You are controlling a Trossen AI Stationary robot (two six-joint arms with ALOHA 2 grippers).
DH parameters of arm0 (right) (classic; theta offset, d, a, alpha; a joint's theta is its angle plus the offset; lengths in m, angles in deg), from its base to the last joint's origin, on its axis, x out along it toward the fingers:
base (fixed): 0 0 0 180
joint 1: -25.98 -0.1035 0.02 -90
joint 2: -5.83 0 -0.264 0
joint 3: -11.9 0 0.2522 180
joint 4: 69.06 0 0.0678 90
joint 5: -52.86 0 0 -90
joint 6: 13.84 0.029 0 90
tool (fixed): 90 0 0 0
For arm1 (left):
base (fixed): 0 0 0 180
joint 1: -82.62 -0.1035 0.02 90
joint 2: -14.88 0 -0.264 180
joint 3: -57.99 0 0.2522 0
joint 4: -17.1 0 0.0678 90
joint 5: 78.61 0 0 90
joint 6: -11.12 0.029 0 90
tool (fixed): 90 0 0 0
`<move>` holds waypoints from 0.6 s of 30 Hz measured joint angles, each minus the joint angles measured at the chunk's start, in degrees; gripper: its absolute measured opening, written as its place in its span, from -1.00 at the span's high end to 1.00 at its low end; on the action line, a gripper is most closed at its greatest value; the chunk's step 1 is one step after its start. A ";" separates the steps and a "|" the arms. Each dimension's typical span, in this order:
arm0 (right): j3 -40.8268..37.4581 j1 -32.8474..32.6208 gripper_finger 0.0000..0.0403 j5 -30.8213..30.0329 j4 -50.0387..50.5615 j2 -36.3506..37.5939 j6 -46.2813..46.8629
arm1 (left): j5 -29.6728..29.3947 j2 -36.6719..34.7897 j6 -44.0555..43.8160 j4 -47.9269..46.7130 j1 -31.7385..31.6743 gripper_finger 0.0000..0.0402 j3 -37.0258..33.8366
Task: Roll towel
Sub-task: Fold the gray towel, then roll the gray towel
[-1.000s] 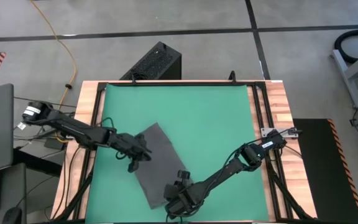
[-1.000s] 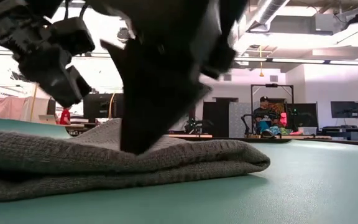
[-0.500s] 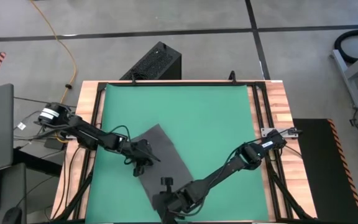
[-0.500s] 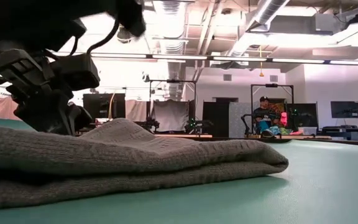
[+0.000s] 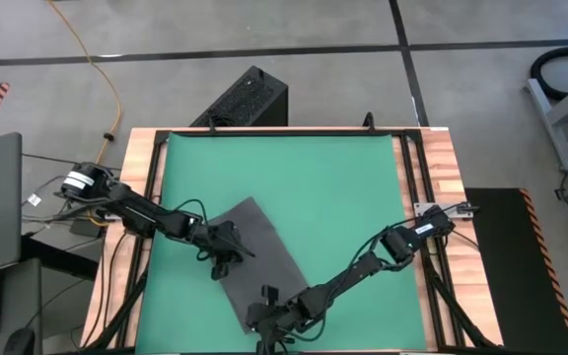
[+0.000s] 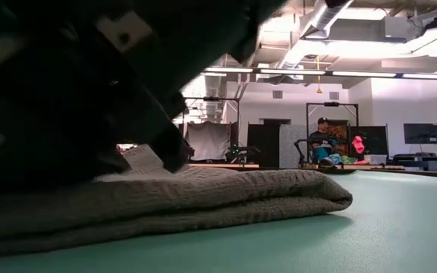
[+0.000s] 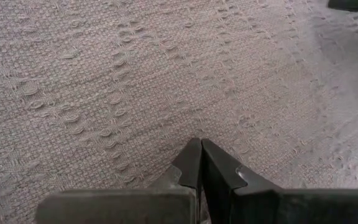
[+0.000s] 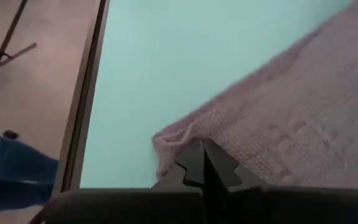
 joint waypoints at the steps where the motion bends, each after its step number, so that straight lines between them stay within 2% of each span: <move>1: -0.42 -0.19 0.94 0.24 -0.25 0.06 0.37 | -0.02 0.00 0.02 -0.02 0.00 1.00 0.00; 8: 0.89 0.38 0.87 10.51 -0.55 0.13 -4.55 | -0.71 0.02 1.40 -0.02 -0.73 1.00 0.00; 15: 8.50 2.05 0.83 9.61 2.32 0.03 -8.64 | -0.55 0.02 1.49 -0.16 -2.52 1.00 0.00; 18: 13.46 2.94 0.82 8.76 8.29 0.05 -13.18 | 1.52 0.00 3.14 -0.60 -3.13 1.00 0.19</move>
